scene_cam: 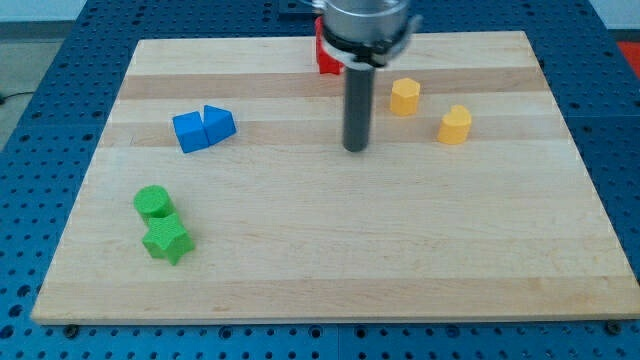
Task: Place the yellow hexagon to the left side of the yellow heart
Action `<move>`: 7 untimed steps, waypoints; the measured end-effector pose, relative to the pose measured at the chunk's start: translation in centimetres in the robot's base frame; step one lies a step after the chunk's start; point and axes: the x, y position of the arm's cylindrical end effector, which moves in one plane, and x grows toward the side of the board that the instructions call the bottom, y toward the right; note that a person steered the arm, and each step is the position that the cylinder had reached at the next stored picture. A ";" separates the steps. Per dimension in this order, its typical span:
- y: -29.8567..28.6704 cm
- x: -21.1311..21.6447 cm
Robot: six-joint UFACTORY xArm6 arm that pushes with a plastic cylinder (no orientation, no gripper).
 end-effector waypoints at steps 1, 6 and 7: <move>-0.3 -4.4; 10.6 -8.0; 10.5 -8.0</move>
